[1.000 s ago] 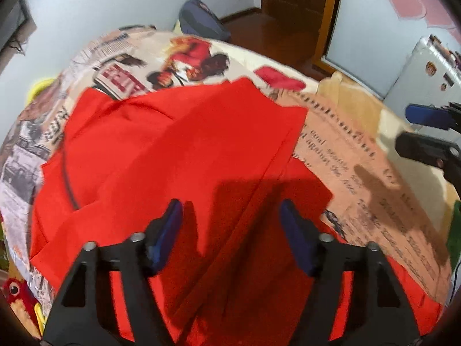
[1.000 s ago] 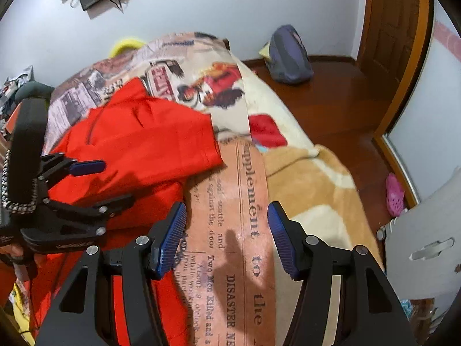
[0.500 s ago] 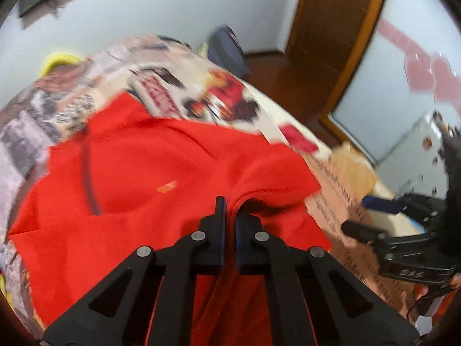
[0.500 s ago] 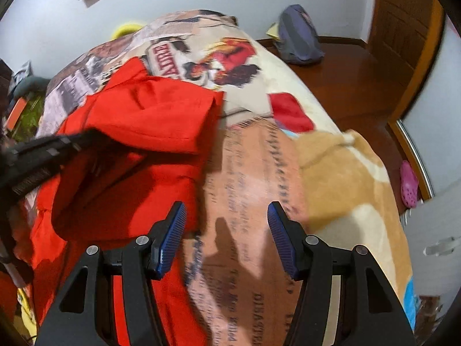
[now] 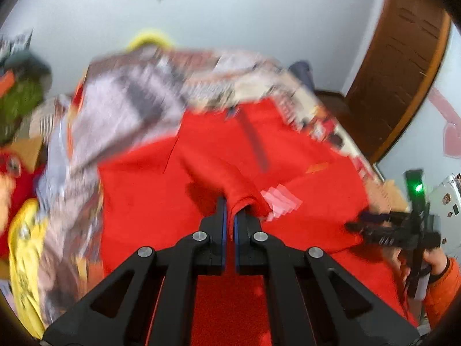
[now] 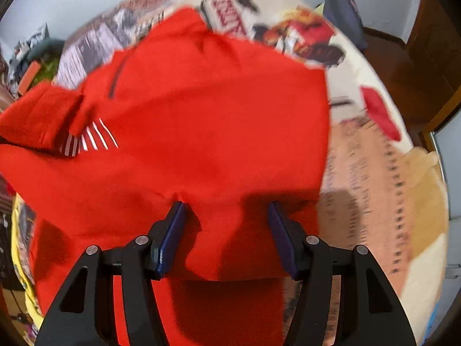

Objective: Fold large clothes

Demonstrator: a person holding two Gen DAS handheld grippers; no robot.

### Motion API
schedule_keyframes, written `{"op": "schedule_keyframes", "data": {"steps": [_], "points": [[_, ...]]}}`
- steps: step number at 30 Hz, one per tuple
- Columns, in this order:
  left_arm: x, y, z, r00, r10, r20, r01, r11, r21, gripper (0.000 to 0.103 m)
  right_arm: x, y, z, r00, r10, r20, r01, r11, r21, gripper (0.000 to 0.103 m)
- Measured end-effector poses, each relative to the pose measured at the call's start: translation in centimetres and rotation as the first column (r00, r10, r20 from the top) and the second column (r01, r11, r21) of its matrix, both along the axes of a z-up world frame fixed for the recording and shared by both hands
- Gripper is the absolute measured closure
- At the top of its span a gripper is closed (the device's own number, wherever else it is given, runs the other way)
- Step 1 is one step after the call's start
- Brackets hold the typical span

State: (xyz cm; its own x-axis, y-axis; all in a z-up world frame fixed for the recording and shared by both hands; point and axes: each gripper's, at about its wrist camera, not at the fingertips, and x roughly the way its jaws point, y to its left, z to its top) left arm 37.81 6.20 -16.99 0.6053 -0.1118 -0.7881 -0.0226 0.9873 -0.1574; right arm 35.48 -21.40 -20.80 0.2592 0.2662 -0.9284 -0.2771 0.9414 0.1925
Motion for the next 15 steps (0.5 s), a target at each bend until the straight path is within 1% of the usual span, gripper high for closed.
{"op": "schedule_keyframes", "data": {"steps": [2,4,6,7,8,9,10,11,12,15], "points": [[-0.9,1.6,-2.9,0.997,0.014,-0.069,-0.016,0.999,-0.031,0.101,-0.6,0.5,0.1,0.999,0.02,0.035,-0.02,1.0,-0.014,0.041],[-1.8,2.8,-5.8,0.99,0.026,-0.141,-0.036,0.997,-0.066,0.1,-0.9,0.8,0.2,0.998,0.041,0.038,-0.04,0.999,-0.02,0.04],[-2.9,3.9,-8.3,0.981,0.034,-0.192,-0.059,0.99,-0.127,0.098,-1.3,1.0,0.1,0.997,0.057,0.049,-0.056,0.998,-0.038,0.039],[-3.5,4.1,-8.9,0.978,0.04,-0.204,-0.07,0.987,-0.142,0.096,-1.4,1.2,0.1,0.997,0.062,0.052,-0.06,0.997,-0.043,0.038],[-4.0,4.3,-9.6,0.975,0.054,-0.213,-0.087,0.985,-0.149,0.09,-1.5,1.2,0.0,0.996,0.068,0.059,-0.065,0.997,-0.051,0.038],[-4.3,4.5,-10.0,0.975,0.07,-0.213,-0.102,0.984,-0.147,0.084,-1.6,1.3,-0.1,0.995,0.071,0.064,-0.068,0.996,-0.056,0.038],[-4.5,4.7,-10.1,0.974,0.091,-0.206,-0.121,0.983,-0.136,0.07,-1.5,1.4,0.0,0.995,0.071,0.066,-0.067,0.996,-0.059,0.037],[-4.6,4.8,-10.0,0.973,0.116,-0.202,-0.141,0.983,-0.119,0.062,-1.5,1.4,0.0,0.995,0.069,0.067,-0.065,0.996,-0.063,0.037],[-4.6,4.9,-9.9,0.972,0.13,-0.196,-0.152,0.983,-0.106,0.061,-1.4,1.5,0.0,0.995,0.068,0.068,-0.063,0.996,-0.067,0.037],[-4.2,4.4,-9.5,0.975,0.115,-0.188,-0.133,0.987,-0.085,0.061,-1.5,1.7,0.2,0.995,0.065,0.074,-0.059,0.995,-0.08,0.036]]}}
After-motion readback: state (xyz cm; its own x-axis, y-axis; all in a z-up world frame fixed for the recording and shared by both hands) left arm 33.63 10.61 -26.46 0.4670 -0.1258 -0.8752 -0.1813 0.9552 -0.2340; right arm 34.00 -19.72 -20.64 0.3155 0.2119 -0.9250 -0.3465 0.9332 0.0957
